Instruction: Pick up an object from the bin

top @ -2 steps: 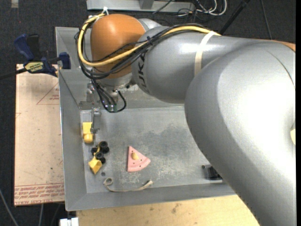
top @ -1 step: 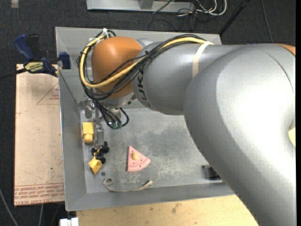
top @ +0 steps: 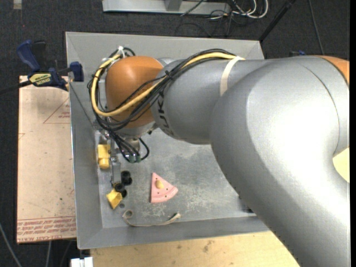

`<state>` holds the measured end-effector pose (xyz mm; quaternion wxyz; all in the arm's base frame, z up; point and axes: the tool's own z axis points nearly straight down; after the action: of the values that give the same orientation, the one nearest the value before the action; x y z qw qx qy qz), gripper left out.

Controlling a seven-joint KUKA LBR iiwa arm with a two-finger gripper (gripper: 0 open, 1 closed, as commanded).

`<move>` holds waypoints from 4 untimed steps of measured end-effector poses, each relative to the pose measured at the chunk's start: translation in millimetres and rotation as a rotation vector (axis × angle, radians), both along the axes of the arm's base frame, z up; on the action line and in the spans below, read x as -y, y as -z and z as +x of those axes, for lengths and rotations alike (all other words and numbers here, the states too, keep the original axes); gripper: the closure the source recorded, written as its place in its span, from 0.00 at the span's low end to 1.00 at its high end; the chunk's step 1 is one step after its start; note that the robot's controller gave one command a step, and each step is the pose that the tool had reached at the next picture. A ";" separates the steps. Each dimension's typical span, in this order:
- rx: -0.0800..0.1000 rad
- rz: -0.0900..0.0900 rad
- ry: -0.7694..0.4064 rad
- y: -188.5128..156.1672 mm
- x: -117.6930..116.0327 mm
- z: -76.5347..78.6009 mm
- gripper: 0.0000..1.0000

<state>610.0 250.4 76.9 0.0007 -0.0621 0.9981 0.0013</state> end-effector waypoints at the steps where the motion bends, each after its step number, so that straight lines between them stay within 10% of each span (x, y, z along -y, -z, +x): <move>1: 0.010 0.007 -0.224 0.1 9.4 -51.1 1.00; 4: -0.007 -0.005 -0.263 5.1 -2.9 -9.1 1.00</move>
Offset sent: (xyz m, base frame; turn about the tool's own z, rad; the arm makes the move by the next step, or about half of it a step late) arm 0.0000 0.0000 0.0000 0.0000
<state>600.9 253.3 71.8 -0.0032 -0.1926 0.9813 -0.0009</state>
